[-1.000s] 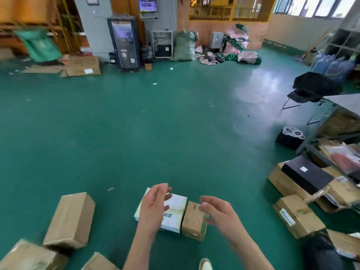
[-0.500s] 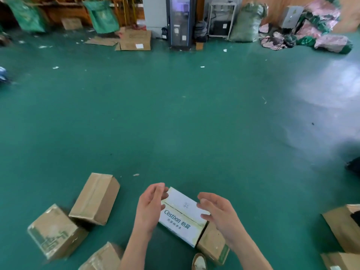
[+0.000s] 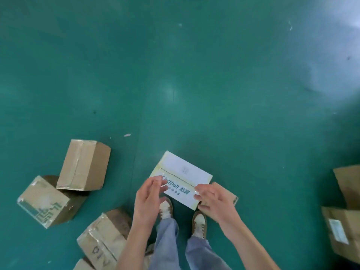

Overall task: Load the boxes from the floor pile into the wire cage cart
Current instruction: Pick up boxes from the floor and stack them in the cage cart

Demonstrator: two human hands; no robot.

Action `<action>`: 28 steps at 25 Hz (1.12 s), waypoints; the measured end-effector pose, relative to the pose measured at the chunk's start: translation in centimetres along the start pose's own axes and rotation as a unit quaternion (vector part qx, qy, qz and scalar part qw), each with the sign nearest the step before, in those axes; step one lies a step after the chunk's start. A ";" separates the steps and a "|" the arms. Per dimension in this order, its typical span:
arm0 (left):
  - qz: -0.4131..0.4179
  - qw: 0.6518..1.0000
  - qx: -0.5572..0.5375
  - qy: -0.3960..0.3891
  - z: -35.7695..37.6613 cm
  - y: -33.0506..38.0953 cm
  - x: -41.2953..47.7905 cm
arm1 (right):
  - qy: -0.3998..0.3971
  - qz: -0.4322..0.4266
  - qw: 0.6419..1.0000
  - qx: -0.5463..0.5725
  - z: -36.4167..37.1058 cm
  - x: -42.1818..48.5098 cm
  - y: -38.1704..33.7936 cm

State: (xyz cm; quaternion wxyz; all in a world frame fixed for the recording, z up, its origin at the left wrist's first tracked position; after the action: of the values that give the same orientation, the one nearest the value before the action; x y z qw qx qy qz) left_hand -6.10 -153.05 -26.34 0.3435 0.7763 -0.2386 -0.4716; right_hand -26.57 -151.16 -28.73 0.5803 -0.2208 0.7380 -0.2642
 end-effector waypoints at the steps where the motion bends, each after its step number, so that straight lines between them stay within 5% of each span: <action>1: -0.017 1.000 0.020 -0.009 1.0 -1.2 2.1 | 0.008 0.019 1.000 0.007 0.5 2.0 0.9; 8: -0.040 0.979 0.173 -0.104 8.5 -11.0 18.7 | 0.081 0.152 0.985 0.010 3.7 17.5 10.7; 14: -0.072 0.925 0.349 -0.132 12.3 -24.4 31.5 | 0.184 0.333 0.919 0.103 6.3 28.7 23.9; 20: 0.043 0.903 0.420 -0.082 15.4 -30.0 41.8 | 0.220 0.333 0.916 -0.034 8.3 36.1 31.4; 28: 0.023 0.889 0.443 -0.111 14.9 -34.3 47.9 | 0.257 0.319 0.910 -0.070 9.5 38.7 32.9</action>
State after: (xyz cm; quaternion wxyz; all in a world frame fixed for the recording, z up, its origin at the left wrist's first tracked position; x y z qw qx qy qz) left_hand 3.25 -168.63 -84.33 -0.0538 0.7849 -0.4772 -0.3916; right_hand -26.86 -151.83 -80.38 0.4066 0.0619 0.9095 -0.0606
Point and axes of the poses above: each hand's wrist, its own x-axis towards the middle knuckle, its own z-axis out of the palm, y = z × x, the point moved 4 cm from there along x, towards the middle knuckle, and after that the axes turned 11 degrees about y, right-handed, at the moved point
